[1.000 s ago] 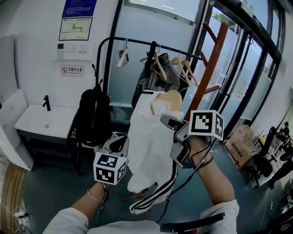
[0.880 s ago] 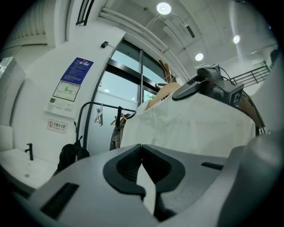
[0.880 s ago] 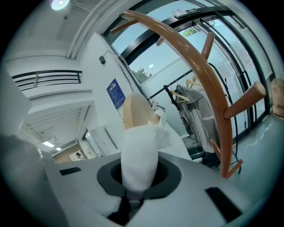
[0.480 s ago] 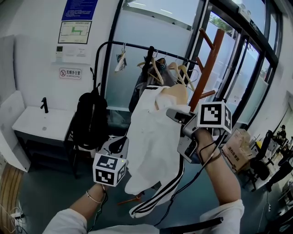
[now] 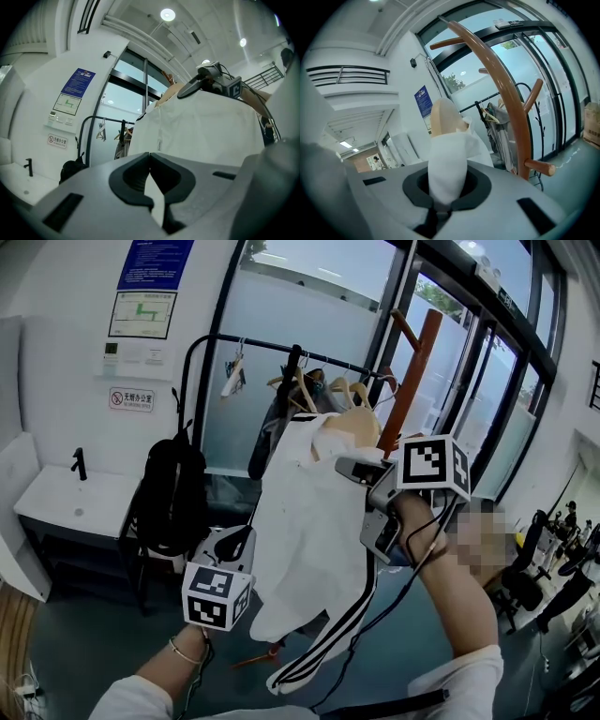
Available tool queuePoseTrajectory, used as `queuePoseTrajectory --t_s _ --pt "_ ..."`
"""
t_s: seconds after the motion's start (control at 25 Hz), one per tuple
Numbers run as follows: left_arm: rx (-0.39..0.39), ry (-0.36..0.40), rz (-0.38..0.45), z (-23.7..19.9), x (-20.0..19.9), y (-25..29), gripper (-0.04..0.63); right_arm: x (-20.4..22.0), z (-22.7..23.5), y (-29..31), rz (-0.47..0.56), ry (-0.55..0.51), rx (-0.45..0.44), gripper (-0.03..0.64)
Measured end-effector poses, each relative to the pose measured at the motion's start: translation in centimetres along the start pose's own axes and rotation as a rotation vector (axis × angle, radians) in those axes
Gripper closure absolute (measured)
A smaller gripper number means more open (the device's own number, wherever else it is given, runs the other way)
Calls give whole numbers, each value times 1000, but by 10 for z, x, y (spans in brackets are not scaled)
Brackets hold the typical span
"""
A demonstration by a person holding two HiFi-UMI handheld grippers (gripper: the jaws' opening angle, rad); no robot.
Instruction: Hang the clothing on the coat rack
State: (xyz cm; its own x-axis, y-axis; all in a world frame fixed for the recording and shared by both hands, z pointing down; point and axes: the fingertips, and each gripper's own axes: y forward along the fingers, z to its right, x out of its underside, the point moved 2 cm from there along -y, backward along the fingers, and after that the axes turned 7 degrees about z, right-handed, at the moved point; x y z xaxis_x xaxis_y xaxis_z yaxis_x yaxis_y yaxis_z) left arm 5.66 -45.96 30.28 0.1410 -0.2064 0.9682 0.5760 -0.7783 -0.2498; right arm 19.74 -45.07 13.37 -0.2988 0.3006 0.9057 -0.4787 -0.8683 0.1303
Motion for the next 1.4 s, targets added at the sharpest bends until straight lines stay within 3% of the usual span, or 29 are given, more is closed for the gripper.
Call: queuePoseTrajectory --t_s 0.68,1.08,1.4 --pt "-32 -31 22 -6 1 8 586 -51 1 -8 -3 -11 30 580" --pt "-72 -30 25 -19 6 7 586 -74 -11 -5 7 -79 37 580" --pt "-72 -25 9 -19 10 8 586 -95 -13 -6 35 -49 24 580"
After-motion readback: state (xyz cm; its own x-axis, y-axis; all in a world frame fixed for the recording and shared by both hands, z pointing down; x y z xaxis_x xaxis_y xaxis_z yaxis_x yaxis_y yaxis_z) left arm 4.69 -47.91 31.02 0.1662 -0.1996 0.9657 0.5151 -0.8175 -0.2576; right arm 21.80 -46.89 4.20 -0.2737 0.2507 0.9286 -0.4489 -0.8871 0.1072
